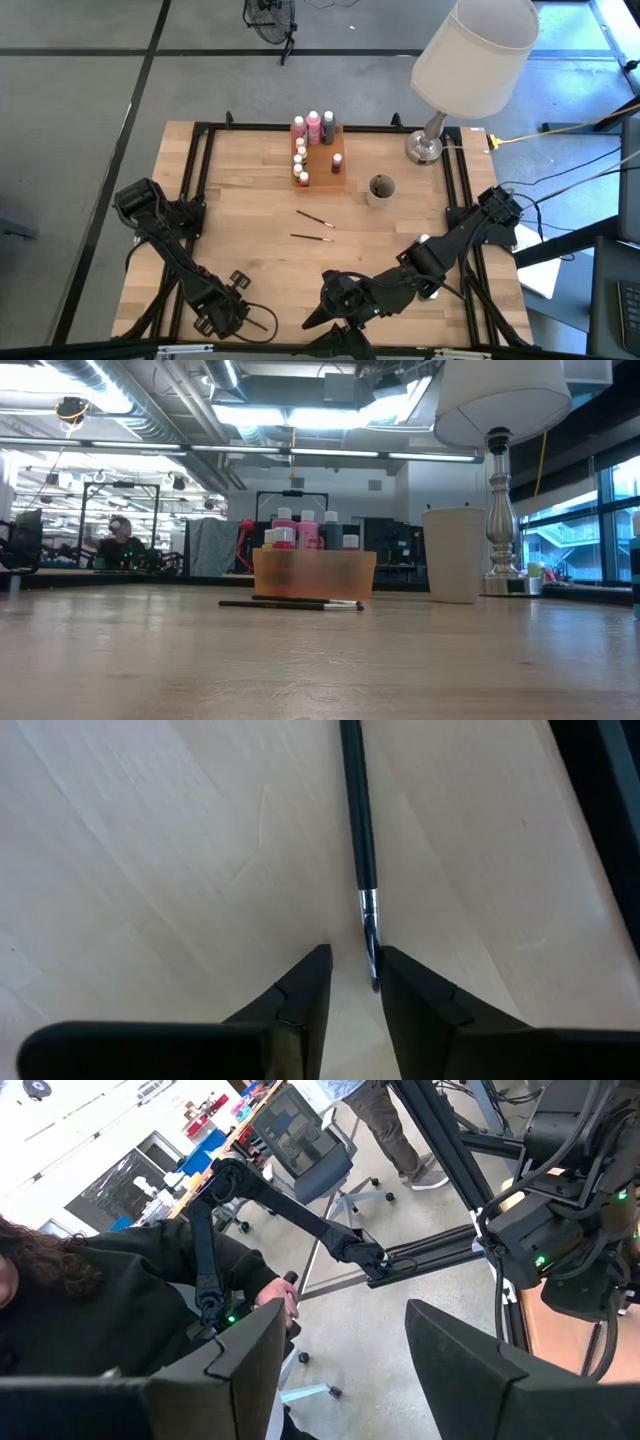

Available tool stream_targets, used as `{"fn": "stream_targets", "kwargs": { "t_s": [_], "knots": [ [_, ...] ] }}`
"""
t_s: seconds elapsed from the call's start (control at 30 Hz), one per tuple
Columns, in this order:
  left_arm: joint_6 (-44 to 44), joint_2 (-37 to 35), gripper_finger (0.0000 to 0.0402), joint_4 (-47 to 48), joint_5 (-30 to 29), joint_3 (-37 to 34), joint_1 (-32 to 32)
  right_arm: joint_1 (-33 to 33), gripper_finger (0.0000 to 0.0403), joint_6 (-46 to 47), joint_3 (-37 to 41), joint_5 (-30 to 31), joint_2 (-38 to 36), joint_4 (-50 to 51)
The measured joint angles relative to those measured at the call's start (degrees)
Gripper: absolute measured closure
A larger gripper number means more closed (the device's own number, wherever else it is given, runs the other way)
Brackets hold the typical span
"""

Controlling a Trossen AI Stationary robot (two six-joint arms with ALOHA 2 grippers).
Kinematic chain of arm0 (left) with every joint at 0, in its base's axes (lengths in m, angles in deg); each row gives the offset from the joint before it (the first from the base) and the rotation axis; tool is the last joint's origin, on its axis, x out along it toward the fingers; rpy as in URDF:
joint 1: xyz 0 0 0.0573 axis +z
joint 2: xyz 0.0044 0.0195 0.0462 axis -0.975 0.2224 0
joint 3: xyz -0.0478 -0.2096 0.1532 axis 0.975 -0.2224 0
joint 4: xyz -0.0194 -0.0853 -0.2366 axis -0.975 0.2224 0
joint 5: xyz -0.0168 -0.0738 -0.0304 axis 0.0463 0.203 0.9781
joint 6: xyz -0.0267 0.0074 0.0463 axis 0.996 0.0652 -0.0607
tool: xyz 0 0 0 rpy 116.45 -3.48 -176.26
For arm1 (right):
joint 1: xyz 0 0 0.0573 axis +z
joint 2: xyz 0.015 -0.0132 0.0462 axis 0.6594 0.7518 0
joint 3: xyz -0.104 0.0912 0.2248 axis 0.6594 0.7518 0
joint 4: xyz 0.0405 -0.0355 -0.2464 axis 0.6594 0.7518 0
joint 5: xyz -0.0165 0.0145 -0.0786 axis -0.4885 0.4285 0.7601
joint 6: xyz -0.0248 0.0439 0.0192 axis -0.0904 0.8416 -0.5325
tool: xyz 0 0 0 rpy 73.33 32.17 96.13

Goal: Pick & Place Paint Supplies
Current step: Put the black paint brush into the light brown cup

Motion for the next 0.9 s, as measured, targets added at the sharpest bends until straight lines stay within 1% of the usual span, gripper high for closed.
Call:
{"fn": "stream_targets", "kwargs": {
  "t_s": [0.17,0.6,0.9],
  "knots": [
    [0.02,-0.27,0.0313,1.81,0.42,-0.07,0.07,0.0,0.019,0.02,0.0,0.0,-0.02,0.0],
    [0.02,-0.35,0.0313,1.66,0.59,-0.09,-0.02,0.0,0.019,0.02,0.0,0.0,-0.01,0.0],
    [-0.48,-0.38,0.0323,1.44,0.62,-0.07,-0.02,0.0,0.019,0.02,0.0,0.0,-0.02,0.0]
  ]
}}
